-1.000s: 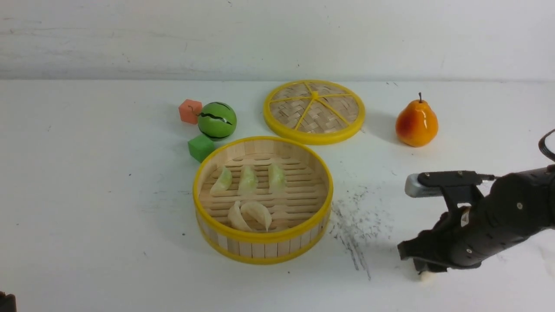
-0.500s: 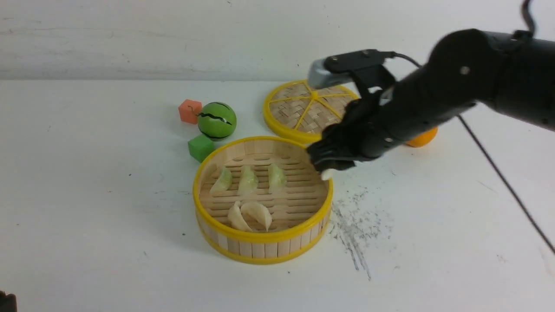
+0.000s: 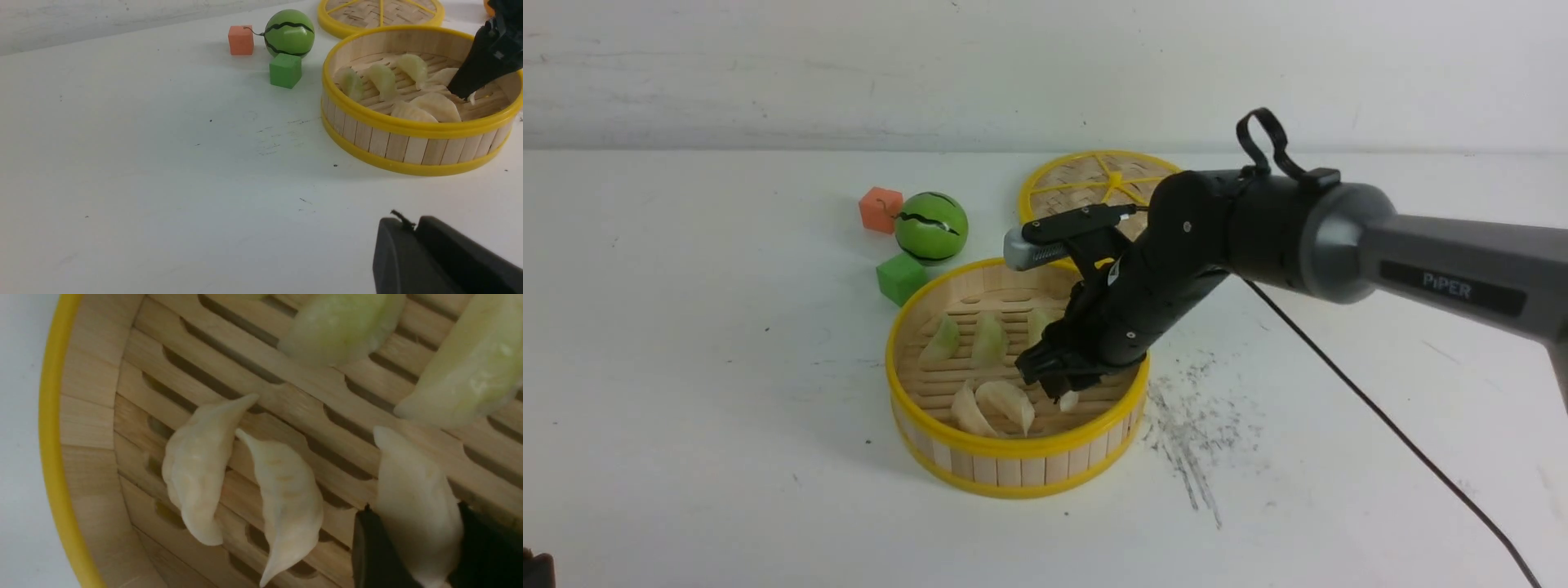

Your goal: Put the dumplings into the steamer on the white table.

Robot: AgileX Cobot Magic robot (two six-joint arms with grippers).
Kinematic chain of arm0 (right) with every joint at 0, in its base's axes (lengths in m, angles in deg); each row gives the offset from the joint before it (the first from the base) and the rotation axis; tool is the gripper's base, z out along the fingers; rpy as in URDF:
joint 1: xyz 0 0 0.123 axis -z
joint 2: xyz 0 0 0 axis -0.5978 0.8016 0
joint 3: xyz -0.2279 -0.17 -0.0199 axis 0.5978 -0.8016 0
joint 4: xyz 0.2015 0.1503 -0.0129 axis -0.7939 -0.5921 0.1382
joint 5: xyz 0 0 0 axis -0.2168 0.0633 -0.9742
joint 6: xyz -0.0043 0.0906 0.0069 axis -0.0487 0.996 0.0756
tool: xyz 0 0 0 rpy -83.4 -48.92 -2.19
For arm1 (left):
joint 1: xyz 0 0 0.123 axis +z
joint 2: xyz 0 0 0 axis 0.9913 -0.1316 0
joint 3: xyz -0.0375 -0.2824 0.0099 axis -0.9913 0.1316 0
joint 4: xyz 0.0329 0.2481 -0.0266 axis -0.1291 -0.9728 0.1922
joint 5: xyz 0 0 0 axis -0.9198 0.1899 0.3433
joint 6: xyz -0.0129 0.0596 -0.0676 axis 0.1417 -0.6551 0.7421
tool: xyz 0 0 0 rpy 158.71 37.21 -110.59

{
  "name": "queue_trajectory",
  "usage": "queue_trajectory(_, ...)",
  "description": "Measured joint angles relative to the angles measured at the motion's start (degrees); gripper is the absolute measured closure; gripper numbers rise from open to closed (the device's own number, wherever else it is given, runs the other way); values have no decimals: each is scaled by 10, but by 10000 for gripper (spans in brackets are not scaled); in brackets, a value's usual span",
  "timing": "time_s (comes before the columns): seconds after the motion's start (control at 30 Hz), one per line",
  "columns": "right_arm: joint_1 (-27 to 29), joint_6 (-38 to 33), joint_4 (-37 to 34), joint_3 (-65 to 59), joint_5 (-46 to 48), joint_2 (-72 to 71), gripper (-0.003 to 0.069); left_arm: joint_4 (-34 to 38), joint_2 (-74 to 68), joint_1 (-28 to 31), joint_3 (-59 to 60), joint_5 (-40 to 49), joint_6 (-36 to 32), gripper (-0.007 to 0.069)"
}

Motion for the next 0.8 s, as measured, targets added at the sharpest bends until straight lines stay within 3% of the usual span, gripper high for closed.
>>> queue_trajectory(0.17,0,0,0,1,7,1,374,0,0,0,0,0,0,575)
queue_trajectory(0.3,0,2,0,1,34,0,288,0,0,0,0,0,0,575)
queue_trajectory(0.43,0,4,11,1,53,-18,290,0,0,0,0,0,0,575)
queue_trajectory(0.57,0,4,47,1,67,-121,410,-1,0,0,0,0,0,570)
queue_trajectory(0.7,0,10,138,-1,112,-266,615,-2,0,0,0,0,0,565)
queue_trajectory(0.8,0,35,200,-24,139,-351,671,4,0,0,0,1,0,561)
